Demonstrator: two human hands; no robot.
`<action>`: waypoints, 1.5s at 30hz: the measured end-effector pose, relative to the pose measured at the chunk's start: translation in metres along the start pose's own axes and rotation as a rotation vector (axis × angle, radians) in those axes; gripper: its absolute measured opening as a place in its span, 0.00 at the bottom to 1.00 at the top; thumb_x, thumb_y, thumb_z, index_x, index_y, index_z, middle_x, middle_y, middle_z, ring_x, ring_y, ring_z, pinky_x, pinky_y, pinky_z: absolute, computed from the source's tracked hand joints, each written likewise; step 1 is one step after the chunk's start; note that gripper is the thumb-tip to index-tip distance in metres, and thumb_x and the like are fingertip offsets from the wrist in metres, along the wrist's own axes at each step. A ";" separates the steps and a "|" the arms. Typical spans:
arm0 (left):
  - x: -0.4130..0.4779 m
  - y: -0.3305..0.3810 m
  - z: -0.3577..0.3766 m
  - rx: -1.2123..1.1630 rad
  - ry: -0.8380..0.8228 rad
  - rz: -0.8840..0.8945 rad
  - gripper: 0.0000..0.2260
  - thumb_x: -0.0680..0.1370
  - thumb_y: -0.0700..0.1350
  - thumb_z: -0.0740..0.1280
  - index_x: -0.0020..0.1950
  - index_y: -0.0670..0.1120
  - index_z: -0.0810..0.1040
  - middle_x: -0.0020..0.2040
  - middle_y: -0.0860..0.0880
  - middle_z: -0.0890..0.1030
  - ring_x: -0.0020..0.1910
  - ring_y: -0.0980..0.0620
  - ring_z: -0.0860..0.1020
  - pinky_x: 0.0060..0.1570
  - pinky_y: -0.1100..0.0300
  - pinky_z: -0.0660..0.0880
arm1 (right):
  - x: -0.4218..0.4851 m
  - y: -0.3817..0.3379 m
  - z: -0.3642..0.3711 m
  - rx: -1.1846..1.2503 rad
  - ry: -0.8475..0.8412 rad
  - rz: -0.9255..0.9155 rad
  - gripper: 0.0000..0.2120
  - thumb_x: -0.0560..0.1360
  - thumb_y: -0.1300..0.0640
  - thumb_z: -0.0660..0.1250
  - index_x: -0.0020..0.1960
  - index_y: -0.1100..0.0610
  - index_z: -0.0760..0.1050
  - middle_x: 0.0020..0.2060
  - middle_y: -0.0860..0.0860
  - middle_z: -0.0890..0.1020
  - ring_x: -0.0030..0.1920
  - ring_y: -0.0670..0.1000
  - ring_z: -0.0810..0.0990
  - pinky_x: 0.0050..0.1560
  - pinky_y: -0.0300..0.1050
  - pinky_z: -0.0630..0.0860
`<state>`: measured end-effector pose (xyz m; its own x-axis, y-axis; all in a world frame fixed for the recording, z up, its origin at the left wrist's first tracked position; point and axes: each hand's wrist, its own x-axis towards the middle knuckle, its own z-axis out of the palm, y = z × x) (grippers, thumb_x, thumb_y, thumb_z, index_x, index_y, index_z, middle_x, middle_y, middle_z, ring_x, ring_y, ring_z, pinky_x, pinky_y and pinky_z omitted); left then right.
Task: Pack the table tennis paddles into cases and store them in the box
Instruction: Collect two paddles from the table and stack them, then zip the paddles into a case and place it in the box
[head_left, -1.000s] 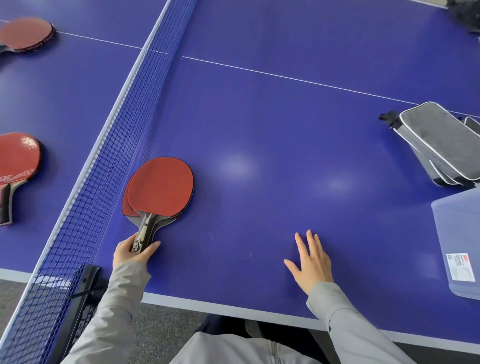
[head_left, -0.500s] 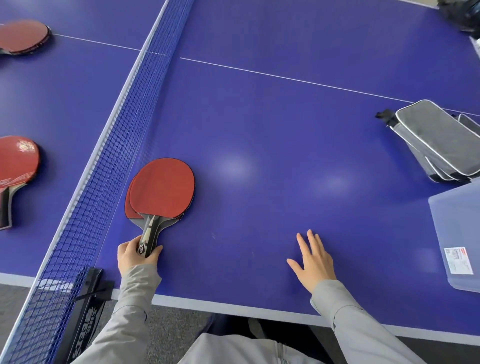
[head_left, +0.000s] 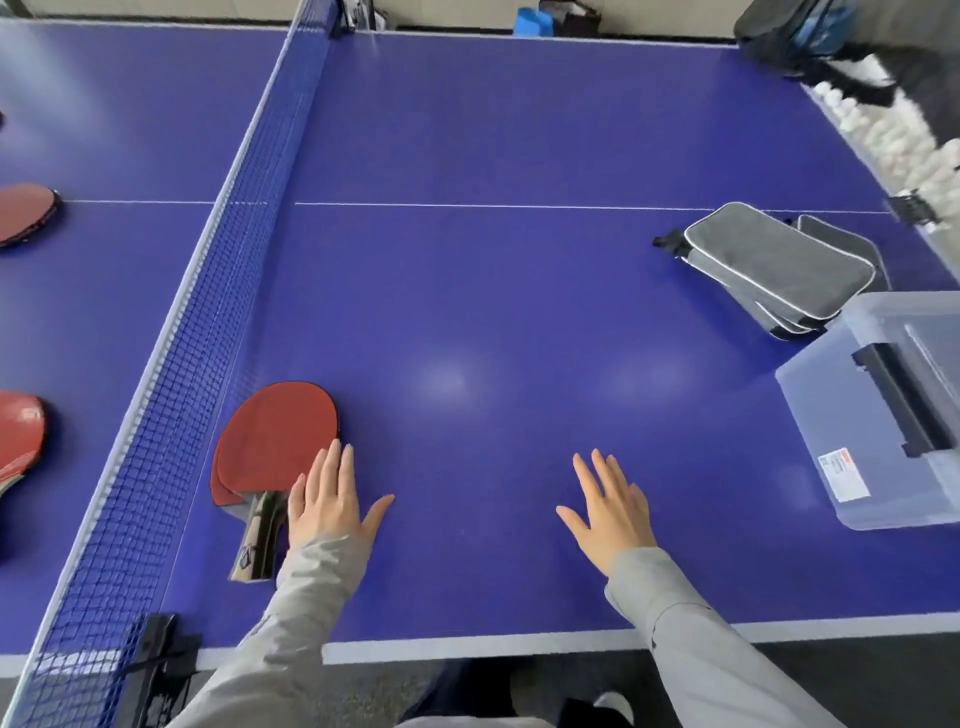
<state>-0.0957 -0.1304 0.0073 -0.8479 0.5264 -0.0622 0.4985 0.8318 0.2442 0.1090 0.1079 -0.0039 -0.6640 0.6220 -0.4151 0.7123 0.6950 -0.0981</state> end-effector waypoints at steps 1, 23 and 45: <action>0.005 0.016 0.001 0.047 -0.037 0.049 0.35 0.75 0.59 0.65 0.75 0.42 0.58 0.77 0.46 0.58 0.76 0.47 0.56 0.73 0.49 0.51 | -0.002 0.006 -0.005 0.014 0.025 0.002 0.32 0.79 0.40 0.51 0.77 0.49 0.41 0.78 0.50 0.44 0.77 0.52 0.42 0.75 0.54 0.51; -0.066 0.422 -0.010 0.062 -0.013 0.408 0.33 0.78 0.65 0.46 0.77 0.48 0.45 0.78 0.52 0.46 0.77 0.53 0.44 0.75 0.50 0.43 | -0.102 0.292 -0.138 0.079 0.508 0.118 0.29 0.79 0.43 0.55 0.76 0.53 0.53 0.75 0.52 0.59 0.75 0.53 0.55 0.72 0.52 0.56; 0.072 0.618 0.041 -0.130 -0.114 0.339 0.32 0.79 0.63 0.51 0.76 0.45 0.53 0.77 0.48 0.56 0.76 0.50 0.54 0.73 0.52 0.52 | 0.064 0.448 -0.250 0.139 0.456 0.178 0.27 0.80 0.46 0.56 0.75 0.57 0.57 0.71 0.55 0.67 0.71 0.55 0.63 0.69 0.53 0.62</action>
<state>0.1593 0.4290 0.1138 -0.6097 0.7902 -0.0621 0.7142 0.5817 0.3893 0.3292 0.5490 0.1515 -0.5391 0.8422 -0.0018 0.8264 0.5286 -0.1941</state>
